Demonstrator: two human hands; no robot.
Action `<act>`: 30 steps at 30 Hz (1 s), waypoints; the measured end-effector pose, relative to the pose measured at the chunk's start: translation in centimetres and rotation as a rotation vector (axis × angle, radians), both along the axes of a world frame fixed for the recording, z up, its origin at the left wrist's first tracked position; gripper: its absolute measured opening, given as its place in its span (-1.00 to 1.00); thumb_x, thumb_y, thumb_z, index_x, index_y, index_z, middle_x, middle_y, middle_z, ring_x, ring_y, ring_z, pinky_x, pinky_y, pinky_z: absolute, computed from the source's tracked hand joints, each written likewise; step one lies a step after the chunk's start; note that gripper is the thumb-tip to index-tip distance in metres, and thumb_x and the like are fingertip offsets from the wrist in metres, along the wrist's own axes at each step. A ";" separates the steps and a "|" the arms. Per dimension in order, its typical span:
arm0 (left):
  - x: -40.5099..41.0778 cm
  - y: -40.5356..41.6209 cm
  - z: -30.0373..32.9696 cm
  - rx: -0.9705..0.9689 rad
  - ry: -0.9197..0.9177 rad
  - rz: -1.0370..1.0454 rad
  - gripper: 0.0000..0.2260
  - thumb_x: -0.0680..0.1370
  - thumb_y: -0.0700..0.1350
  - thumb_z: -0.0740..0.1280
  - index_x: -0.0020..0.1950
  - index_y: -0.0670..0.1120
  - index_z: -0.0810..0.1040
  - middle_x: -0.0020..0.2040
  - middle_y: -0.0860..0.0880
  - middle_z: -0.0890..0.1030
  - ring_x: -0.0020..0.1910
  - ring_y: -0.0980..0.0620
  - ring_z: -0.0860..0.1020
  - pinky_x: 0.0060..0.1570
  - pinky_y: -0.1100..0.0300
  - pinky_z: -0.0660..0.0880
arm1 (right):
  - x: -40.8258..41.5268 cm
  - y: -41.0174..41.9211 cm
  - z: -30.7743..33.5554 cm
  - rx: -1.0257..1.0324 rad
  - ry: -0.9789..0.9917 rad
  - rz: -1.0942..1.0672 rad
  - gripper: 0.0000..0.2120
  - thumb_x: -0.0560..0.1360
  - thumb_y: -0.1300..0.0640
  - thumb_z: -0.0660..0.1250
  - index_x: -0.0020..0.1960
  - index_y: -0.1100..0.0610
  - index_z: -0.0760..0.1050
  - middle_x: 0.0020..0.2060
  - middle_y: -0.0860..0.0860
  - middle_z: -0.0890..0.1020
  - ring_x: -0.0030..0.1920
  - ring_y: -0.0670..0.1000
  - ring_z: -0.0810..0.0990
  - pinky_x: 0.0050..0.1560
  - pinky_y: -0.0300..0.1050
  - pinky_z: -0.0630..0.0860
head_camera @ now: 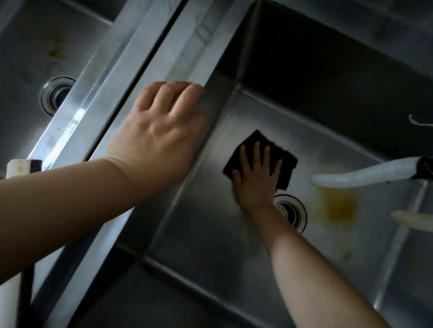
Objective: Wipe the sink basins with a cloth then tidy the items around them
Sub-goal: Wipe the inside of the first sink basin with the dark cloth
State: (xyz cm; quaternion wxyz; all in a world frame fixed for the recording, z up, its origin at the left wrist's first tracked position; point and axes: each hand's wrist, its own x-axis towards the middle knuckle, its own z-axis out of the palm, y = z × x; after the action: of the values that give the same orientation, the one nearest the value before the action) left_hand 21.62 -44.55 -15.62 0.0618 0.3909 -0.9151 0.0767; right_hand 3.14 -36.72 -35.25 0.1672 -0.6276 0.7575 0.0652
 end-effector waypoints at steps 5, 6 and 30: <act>0.0 0.2 0.3 0.006 -0.015 -0.025 -0.81 0.47 -0.22 0.18 -0.02 -0.19 0.55 0.24 -0.28 0.46 0.23 -0.26 0.39 0.28 -0.08 0.20 | 4.2 7.9 -0.2 0.001 -0.060 0.159 -0.39 0.44 -0.13 0.05 0.48 0.00 0.20 0.47 0.13 0.25 0.47 0.19 0.12 0.37 0.30 0.00; 0.0 0.2 0.2 -0.001 -0.015 -0.032 -0.82 0.47 -0.22 0.19 -0.03 -0.19 0.55 0.23 -0.28 0.47 0.22 -0.26 0.40 0.27 -0.08 0.21 | 4.9 9.5 -0.1 0.016 -0.084 0.190 -0.38 0.43 -0.13 0.05 0.47 -0.02 0.18 0.46 0.12 0.27 0.46 0.19 0.12 0.36 0.30 0.03; 0.2 0.2 0.0 -0.038 0.006 -0.023 -0.84 0.51 -0.21 0.20 -0.05 -0.17 0.57 0.21 -0.25 0.50 0.14 -0.26 0.45 0.21 -0.08 0.24 | -3.6 -1.8 0.7 0.049 0.057 0.126 -0.37 0.57 -0.24 -0.04 0.53 -0.09 -0.22 0.53 0.06 -0.21 0.50 0.14 -0.29 0.38 0.26 -0.35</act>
State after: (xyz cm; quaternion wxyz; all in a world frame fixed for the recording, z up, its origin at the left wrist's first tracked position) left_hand 21.78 -44.39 -15.58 0.0729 0.3796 -0.9177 0.0923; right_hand -0.50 -38.52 -34.57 0.1565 -0.6677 0.7191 0.1122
